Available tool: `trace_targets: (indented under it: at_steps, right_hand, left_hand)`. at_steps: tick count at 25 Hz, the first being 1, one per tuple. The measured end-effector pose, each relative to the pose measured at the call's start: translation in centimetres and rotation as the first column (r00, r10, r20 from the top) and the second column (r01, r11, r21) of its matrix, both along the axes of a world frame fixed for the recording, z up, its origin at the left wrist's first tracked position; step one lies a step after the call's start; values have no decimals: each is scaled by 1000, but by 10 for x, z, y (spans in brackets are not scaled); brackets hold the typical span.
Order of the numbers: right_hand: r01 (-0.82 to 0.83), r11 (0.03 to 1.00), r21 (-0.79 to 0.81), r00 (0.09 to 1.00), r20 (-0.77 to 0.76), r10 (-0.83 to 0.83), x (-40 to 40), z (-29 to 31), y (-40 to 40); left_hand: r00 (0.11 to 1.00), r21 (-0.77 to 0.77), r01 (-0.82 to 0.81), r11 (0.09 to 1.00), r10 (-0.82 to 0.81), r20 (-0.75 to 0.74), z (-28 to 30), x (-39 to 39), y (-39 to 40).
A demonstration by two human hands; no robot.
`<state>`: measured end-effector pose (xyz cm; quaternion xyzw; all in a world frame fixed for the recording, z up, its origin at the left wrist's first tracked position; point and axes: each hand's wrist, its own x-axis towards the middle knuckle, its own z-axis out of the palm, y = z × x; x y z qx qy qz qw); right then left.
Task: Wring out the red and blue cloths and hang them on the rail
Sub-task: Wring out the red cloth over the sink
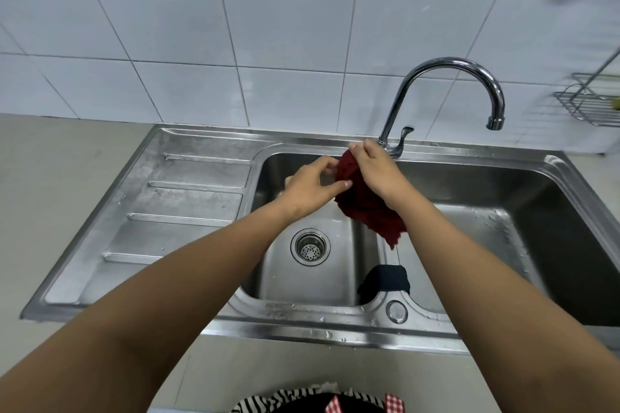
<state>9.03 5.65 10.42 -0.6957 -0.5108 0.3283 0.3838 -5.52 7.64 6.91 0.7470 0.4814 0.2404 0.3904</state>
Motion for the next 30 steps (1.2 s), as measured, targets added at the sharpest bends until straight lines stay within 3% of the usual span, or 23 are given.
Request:
trace_targets:
  at_steps: [4,6,10,13,18,22,26,30]
  right_hand:
    - [26,999,-25,985,-170,-29,7,5,-6]
    - [16,995,-97,986,-165,-32,12,5,-10]
    - [-98,956,-275,988,-142,61,20,0,-17]
    - [-185,924,-336,981,-123,152,15,-3,-19]
    - [-136,987,-85,976,-182,119,8,3,-15]
    - [-30,1000,3,991,-127,30,4,-3,-6]
    - [-27,998,63,992,-122,35,3,-16,3]
    - [231,973,20,919,-332,-212,3,-20,13]
  left_hand:
    - [956,-170,-46,984,93,277,4,3,0]
    - [903,-325,-82,942,208,376,9,1,1]
    - [733,-561,-7,827,386,560,23,0,5]
    - [685,-556,51,829,376,623,27,2,7]
    - [731,-487,51,872,300,613,30,6,4]
    - [747,-449,51,892,264,610,33,5,4]
    - [769,-421,17,907,258,585,32,5,2]
    - [652,-536,14,844,399,645,31,5,5]
